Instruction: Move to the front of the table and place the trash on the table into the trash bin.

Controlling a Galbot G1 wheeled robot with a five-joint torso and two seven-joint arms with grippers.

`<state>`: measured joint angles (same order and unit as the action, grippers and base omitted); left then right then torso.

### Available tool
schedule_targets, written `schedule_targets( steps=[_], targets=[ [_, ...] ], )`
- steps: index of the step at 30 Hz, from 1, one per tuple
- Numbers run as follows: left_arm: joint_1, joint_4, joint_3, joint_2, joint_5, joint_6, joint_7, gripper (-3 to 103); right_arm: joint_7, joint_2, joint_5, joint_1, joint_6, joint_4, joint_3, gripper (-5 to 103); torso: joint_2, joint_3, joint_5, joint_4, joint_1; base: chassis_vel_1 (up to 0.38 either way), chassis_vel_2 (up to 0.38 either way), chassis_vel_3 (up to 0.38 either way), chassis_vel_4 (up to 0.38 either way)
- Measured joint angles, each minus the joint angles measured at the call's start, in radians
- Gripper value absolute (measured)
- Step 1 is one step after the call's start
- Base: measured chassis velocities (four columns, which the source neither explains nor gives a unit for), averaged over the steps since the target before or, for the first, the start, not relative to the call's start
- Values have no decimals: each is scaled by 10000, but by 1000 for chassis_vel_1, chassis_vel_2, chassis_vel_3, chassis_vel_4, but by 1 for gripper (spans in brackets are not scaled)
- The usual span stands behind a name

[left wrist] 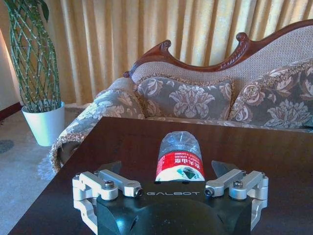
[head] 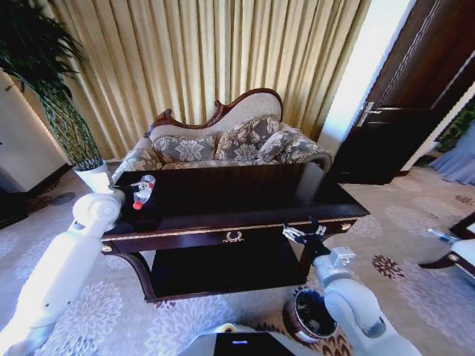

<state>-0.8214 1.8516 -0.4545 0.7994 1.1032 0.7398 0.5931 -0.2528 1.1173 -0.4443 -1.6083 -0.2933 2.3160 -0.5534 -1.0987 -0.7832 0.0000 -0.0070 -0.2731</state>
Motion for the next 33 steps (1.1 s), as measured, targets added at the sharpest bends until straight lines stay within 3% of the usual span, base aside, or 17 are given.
schedule_targets(
  steps=[15, 33],
  targets=[
    [-283, -176, 40, -48, -287, -27, -353, 100, 24, 166, 150, -50, 23, -49, 105, 100, 0, 0, 0, 0, 0, 0, 0, 0, 0],
    [-397, -378, -15, 7, -84, -43, -436, 100, 50, 275, 192, -53, 21, -93, 170, 100, 0, 0, 0, 0, 0, 0, 0, 0, 0]
  ],
)
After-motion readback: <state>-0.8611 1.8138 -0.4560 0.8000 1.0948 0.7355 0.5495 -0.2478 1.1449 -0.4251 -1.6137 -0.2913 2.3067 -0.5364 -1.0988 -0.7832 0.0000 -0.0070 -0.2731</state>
